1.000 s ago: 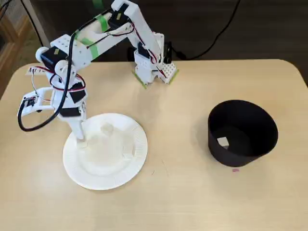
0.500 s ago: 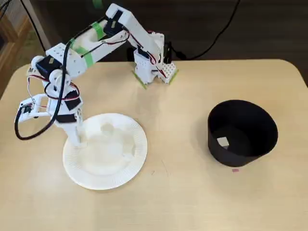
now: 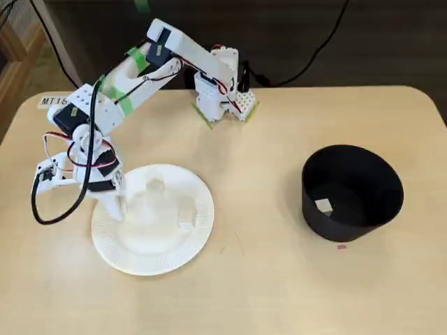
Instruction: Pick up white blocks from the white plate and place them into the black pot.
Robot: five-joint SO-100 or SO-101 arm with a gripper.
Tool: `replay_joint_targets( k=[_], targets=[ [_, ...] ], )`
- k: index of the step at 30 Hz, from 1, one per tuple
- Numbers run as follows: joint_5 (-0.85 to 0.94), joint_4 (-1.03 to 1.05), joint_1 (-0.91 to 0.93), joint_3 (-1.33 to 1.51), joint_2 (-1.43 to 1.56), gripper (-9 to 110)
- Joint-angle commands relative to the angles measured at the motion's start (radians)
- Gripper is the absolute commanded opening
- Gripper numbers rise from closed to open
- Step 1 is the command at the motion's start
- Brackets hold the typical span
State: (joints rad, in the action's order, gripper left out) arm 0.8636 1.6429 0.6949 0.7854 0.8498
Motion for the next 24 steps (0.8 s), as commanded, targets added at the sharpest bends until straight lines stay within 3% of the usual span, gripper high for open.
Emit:
replay_joint_targets(
  k=[1, 5, 9, 18, 24],
  targets=[
    [-0.005, 0.008, -0.005, -0.084, -0.018, 26],
    [-0.028, 0.008, -0.005, -0.153, -0.072, 17],
    [-0.083, 0.009, -0.003, -0.221, -0.133, -2],
    [-0.114, 0.009, -0.051, -0.227, -0.115, -2],
    [-0.321, 0.009, -0.199, -0.351, 0.074, -2]
  ],
)
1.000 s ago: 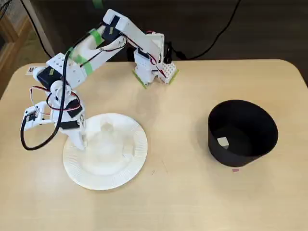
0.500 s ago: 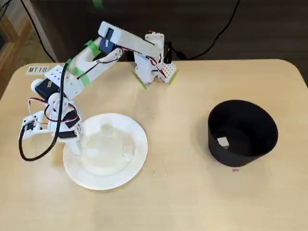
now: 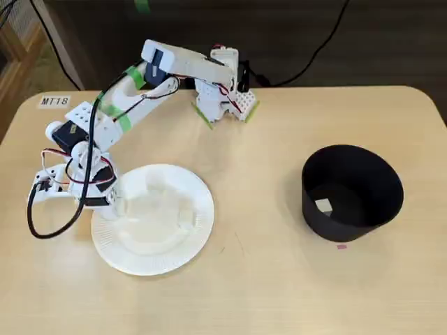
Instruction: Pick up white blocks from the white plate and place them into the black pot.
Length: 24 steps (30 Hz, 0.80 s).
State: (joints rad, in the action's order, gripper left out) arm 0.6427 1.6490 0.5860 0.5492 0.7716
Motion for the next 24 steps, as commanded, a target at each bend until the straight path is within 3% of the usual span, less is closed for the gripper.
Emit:
replay_joint_targets(
  k=[1, 6, 8, 16, 24],
  targets=[
    [-0.178, 0.005, -0.129, -0.155, 0.189, -2],
    [-0.580, 0.005, -0.388, -0.261, 0.367, -2],
    [-0.649, 0.005, -0.515, -0.261, 0.417, -2],
    [-0.494, 0.009, -0.986, -0.209, 0.488, -2],
    [-0.486, 0.011, -1.180, 0.080, 0.477, -2]
  ],
)
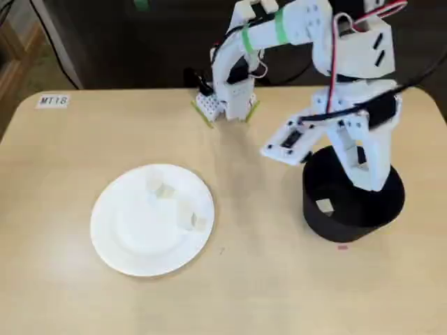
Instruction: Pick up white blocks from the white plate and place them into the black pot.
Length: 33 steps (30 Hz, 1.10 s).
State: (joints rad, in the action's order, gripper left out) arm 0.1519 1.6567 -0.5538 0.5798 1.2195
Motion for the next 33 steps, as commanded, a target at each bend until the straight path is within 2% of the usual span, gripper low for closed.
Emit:
replay_joint_targets(
  k=[1, 14, 15, 19, 22, 25, 26, 28, 29, 33],
  targets=[
    [0.000, 0.003, -0.058, 0.071, 0.018, -2],
    [-0.012, 0.002, -0.141, 0.198, -0.140, -2],
    [-0.017, 0.002, -0.141, 0.193, -0.146, 0],
    [0.014, -0.002, -0.141, 0.190, -0.133, 29],
    [-0.020, 0.000, -0.118, 0.189, -0.104, 36],
    [-0.018, 0.000, -0.089, 0.187, -0.043, 27],
    [-0.011, -0.003, -0.075, 0.186, -0.014, 22],
    [-0.026, -0.003, -0.032, 0.179, 0.046, 1],
    [-0.028, 0.002, -0.002, 0.183, 0.081, -2],
    [0.003, 0.003, 0.181, 0.264, 0.204, -2]
  ],
)
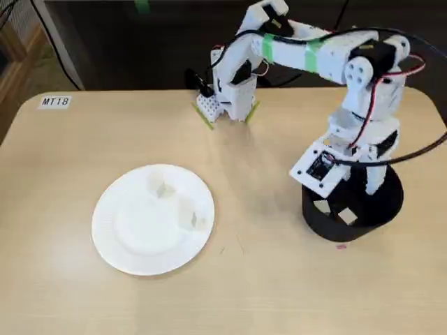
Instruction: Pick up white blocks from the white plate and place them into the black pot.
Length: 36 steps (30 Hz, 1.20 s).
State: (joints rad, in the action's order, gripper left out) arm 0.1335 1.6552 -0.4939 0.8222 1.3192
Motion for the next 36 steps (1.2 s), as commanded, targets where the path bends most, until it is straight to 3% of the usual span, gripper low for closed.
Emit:
replay_joint_targets(
  k=[1, 7, 11, 17, 25, 28, 36],
  targets=[
    [0.038, 0.005, 0.178, 0.051, 0.123, -2],
    [0.176, 0.003, 0.541, 0.244, 0.123, -2],
    [0.172, -0.046, 0.695, 0.325, 0.095, -2],
    [0.097, -0.328, 0.759, 0.635, 0.270, -2],
    [-0.057, -0.436, 0.689, 0.827, 0.330, -2],
    [-0.101, -0.468, 0.655, 0.914, 0.380, 19],
    [-0.052, -0.434, 0.693, 0.916, 0.325, 35]
  ],
)
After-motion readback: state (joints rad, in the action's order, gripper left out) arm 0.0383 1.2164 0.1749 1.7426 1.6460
